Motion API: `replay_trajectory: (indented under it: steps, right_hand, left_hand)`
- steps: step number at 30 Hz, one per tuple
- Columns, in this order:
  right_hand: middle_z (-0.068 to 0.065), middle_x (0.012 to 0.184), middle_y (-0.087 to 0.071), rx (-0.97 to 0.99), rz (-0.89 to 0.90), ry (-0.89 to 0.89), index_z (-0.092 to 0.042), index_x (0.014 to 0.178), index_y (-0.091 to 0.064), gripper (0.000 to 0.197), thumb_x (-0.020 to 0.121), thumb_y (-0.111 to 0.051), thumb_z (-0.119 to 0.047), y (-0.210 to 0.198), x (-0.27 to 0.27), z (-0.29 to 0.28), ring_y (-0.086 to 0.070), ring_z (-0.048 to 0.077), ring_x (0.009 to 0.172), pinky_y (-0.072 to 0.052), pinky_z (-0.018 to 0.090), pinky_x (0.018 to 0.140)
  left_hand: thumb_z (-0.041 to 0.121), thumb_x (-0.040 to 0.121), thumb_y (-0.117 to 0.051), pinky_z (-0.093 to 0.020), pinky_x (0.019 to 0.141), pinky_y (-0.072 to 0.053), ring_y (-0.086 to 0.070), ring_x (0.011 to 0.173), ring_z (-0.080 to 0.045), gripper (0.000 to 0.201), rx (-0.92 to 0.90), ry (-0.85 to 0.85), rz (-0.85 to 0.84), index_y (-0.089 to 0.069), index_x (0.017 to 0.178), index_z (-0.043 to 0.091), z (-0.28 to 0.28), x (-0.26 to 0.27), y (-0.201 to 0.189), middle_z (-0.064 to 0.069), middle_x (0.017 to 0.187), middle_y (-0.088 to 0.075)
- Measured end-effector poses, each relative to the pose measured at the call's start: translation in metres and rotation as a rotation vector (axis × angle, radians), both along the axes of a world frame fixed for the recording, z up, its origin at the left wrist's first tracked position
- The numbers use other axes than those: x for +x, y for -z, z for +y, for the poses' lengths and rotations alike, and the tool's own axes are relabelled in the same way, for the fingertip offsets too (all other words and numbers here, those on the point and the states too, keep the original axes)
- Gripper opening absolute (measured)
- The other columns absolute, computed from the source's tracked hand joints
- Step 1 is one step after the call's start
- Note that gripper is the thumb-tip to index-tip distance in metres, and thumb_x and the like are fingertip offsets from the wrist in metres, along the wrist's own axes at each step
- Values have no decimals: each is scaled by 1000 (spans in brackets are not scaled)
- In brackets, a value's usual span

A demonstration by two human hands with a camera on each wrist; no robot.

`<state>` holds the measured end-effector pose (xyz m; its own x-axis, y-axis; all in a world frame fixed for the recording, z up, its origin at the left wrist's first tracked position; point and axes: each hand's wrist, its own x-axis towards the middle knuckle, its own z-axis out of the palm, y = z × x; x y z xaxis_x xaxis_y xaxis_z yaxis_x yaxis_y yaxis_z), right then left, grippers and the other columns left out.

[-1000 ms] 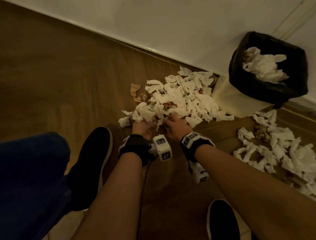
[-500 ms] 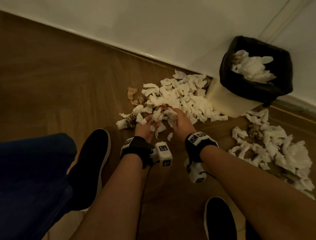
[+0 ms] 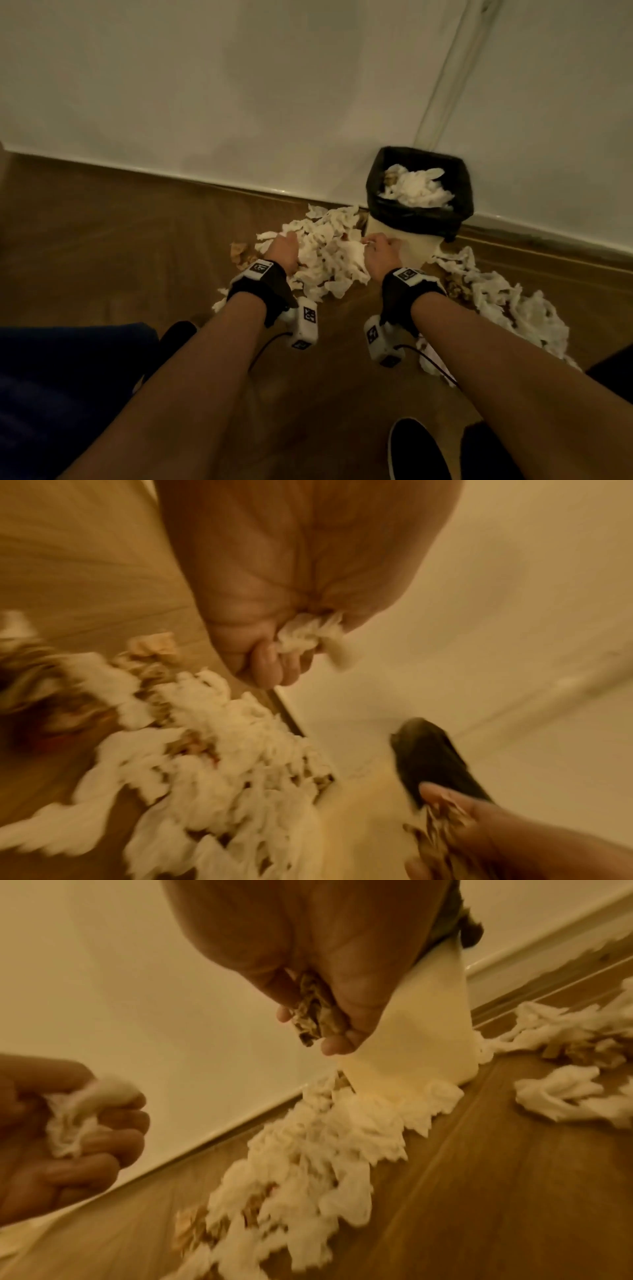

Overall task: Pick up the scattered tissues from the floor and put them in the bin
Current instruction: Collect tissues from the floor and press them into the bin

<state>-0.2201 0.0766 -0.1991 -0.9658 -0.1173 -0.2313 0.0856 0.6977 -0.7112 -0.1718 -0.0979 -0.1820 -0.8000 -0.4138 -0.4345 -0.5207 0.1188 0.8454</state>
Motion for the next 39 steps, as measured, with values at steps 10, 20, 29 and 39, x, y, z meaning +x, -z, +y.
replay_trajectory:
  steps: [10, 20, 29, 39]
  right_hand:
    - [17, 128, -45, -67, 393, 296, -12, 123, -52, 29, 95, -46, -9, -96, -71, 65, -53, 31, 106, -41, 29, 88]
    - [15, 128, -43, 205, 420, 156, -4, 109, -62, 22, 94, -46, -8, -63, -101, 112, -54, 31, 104, -44, 29, 89]
    - [15, 141, -31, 520, 320, -238, -10, 114, -64, 52, 95, -33, -47, -32, -94, 94, -51, 35, 109, -37, 40, 96]
    - [7, 121, -58, 724, 206, -368, -15, 119, -54, 28, 92, -47, -16, -43, -102, 87, -52, 26, 115, -33, 41, 103]
  left_hand:
    - [8, 92, -54, -31, 82, -52, -54, 108, -28, 42, -152, 190, 268, -40, 131, 16, 72, -68, -73, -16, 137, -37]
    - [22, 79, -72, -23, 74, -42, -62, 95, -24, 23, -540, 289, 348, -68, 99, 12, 133, -135, -79, -8, 100, -68]
    - [22, 88, -58, -32, 80, -43, -59, 100, -29, 22, -953, 583, 268, -66, 104, 9, 135, -158, -46, -13, 108, -65]
    - [28, 99, -29, -52, 99, -31, -55, 105, -31, 58, -1176, 992, -72, -2, 150, 20, 149, -153, -25, -9, 117, -57]
